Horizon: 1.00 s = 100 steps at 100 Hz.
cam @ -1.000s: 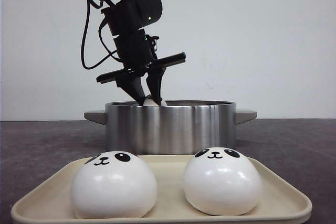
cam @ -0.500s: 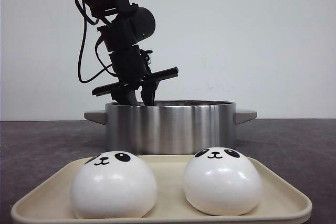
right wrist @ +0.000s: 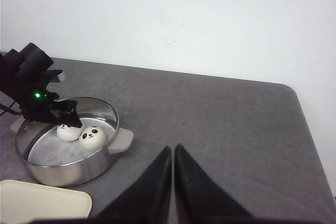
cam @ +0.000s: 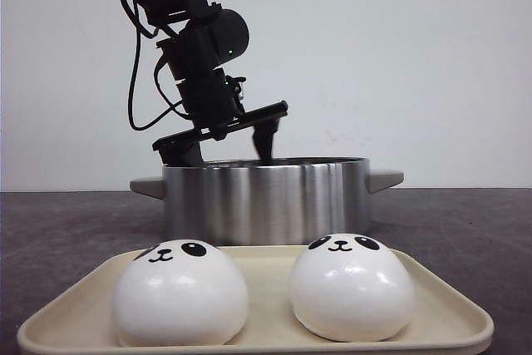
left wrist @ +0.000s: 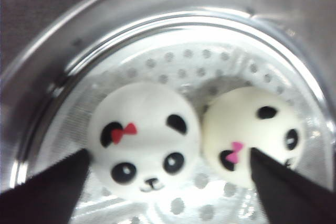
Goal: Steam buns
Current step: 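Open the left gripper beside the first bun and withdraw upward, then move the right gripper down toward the nearer bun on the tray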
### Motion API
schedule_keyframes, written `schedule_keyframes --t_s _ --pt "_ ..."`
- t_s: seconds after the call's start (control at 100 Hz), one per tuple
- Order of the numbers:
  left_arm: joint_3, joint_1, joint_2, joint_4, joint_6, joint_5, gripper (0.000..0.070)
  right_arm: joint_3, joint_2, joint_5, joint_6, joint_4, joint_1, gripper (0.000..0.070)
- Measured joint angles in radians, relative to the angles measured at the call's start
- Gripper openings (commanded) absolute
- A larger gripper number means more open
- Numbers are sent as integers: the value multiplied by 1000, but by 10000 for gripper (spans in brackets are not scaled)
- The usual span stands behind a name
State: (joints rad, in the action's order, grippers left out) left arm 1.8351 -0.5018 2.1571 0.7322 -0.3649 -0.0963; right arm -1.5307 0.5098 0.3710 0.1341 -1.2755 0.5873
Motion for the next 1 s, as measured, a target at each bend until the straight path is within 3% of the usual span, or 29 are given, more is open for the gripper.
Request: schedule_keyframes --t_s 0.2,0.46,0.79,0.92,1.0 --pt "58 5 4 55 4 5 700 0 0 0 2 0 0 0" --pt "362 -10 5 256 16 10 700 11 3 -10 5 45 0 0" --pt "893 -92 5 684 99 27 700 60 195 -199 19 217 1 0" --pt "1083 -121 -12 696 139 73 698 60 300 -230 49 217 1 0" --pt "1133 -138 -69 695 156 78 647 60 360 -268 65 201 1 0"
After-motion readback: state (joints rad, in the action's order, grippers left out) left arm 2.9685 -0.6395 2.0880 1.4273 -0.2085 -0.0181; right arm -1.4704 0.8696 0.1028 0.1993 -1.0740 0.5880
